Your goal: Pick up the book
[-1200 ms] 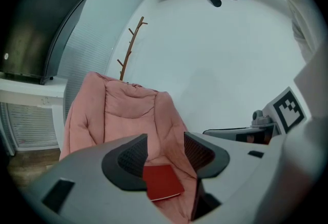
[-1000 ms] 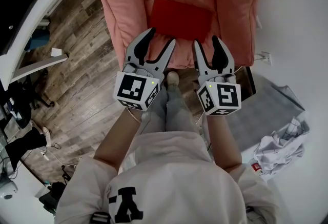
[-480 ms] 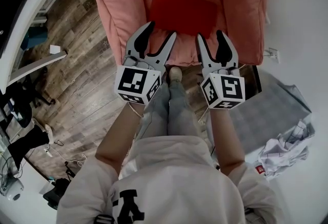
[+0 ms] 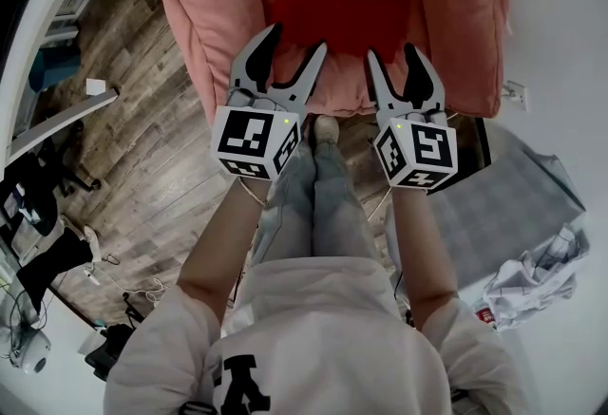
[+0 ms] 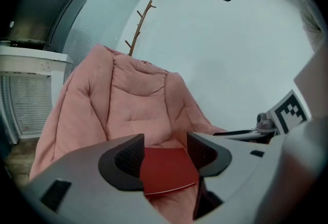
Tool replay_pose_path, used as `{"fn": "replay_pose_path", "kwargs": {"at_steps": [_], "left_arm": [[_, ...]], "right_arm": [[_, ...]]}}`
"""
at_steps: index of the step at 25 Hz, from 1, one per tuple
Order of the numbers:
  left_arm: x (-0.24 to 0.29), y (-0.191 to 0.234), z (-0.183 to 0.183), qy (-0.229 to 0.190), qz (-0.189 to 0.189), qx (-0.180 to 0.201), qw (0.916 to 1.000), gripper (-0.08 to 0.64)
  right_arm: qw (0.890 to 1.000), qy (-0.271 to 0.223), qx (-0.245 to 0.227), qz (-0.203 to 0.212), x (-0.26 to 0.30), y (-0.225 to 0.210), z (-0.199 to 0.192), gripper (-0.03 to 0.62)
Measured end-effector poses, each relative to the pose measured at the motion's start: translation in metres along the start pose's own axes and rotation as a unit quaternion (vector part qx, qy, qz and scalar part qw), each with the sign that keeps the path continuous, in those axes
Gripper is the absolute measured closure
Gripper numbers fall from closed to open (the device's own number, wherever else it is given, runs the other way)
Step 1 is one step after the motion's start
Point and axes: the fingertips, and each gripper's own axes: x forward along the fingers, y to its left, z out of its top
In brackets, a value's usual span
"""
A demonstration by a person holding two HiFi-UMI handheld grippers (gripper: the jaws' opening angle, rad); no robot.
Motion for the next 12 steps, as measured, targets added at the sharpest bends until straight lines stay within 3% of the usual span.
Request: {"fn": "replay_pose_path", "kwargs": {"at_steps": [12], "left_arm": [[0.028,0.028,-0.031,0.032,0.022,-0.02,0.999,0.27]], "right_arm": [[0.999,0.029,0.014,-0.016,0.028,-0.02,-0.03,0.313]]}}
